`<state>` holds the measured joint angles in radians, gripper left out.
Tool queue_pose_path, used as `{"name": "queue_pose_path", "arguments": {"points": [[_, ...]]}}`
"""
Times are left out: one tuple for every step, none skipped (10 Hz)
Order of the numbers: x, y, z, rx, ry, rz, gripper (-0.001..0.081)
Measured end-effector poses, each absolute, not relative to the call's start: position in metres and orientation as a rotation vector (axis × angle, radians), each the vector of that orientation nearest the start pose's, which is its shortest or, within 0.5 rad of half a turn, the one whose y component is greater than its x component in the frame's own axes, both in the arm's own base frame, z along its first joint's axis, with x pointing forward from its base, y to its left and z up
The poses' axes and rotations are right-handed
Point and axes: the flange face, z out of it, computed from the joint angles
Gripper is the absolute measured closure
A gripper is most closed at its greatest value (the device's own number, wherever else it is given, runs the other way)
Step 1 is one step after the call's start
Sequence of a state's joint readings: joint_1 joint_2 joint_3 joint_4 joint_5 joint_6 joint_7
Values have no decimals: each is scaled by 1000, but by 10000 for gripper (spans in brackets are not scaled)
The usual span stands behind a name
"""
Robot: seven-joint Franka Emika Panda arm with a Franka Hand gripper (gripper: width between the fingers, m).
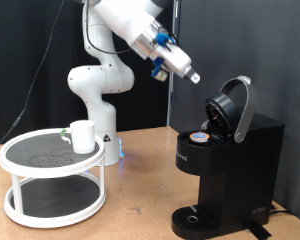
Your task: Make a cup of coffee with the keurig machine
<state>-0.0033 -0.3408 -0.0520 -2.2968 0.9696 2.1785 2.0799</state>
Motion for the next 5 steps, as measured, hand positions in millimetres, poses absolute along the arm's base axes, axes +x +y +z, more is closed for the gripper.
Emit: {"name": "queue_pose_path", "arguments": {"points": [[475,-1,534,-588,2307,805,72],[475,-3,538,-577,2307,809,72],[475,-3,537,-579,2308,809,72],[476,-1,538,-570,2294,829,72],[479,5,544,-567,2266,871,72]]}}
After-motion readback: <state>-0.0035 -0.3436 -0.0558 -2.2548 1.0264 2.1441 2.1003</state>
